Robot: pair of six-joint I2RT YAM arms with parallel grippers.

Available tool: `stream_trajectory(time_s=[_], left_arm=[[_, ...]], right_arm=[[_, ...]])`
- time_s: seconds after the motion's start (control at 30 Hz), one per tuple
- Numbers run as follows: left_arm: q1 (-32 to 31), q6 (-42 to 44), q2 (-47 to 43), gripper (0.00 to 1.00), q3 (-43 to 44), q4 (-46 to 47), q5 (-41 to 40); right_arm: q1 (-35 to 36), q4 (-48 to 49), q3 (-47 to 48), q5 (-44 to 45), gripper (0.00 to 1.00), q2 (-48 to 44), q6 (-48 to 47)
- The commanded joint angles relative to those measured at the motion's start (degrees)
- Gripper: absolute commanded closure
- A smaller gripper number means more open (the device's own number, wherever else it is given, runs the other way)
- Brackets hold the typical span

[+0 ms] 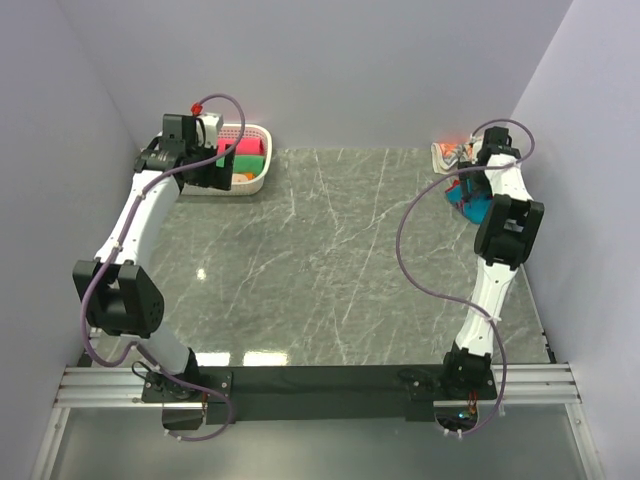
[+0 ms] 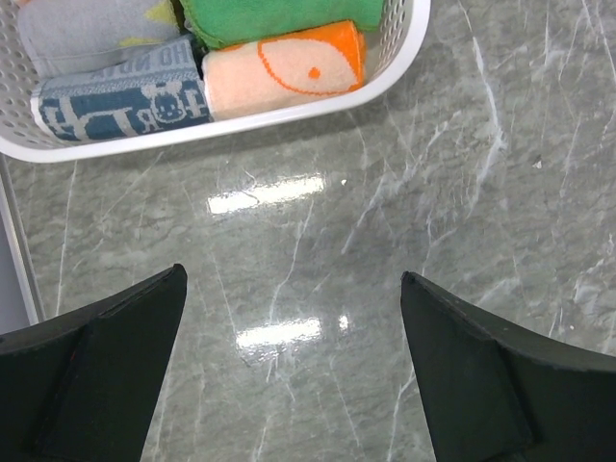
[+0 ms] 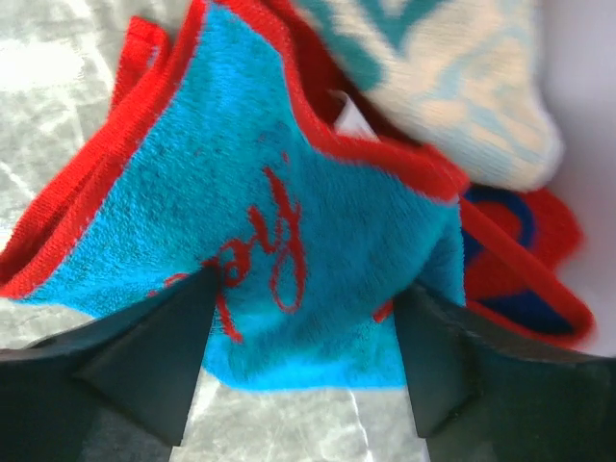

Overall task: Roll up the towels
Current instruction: Move the towel to the center of the board

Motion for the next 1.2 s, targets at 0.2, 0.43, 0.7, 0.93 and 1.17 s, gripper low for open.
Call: stream_trajectory(time_s=[0.2,0.43,0.7,0.93,1.17], left_arm=[[-0.4,-1.1,-0.1,0.01,2.4,0.8,0.1],[-0.3,-1.4,-3.2,0.0,-1.8,4.6,7.8],[0.0,0.5,-6.1,0.01,-6.2,4.9,17.1],[0.1,2.4,-8.7,0.0,-15.2,6.3,29.7],[-5.0,14.7,-8.5,0.09,-23.7,2.1,39.7]], right_arm=[[1.0,-7.7,-4.3,-20.5,0.92,-4.7,1.5],[12.2,-4.9,-26.4,-31.2,1.0,-29.7,-1.5],[36.1,12.1,-60.1,-21.7,0.9,-54.9,-7.6],[39.1,10.4,-68.7,-18.7,0.18,-64.5,-7.1],[37.6,7.7,-63.8,-23.1,0.25,-63.9,2.2]])
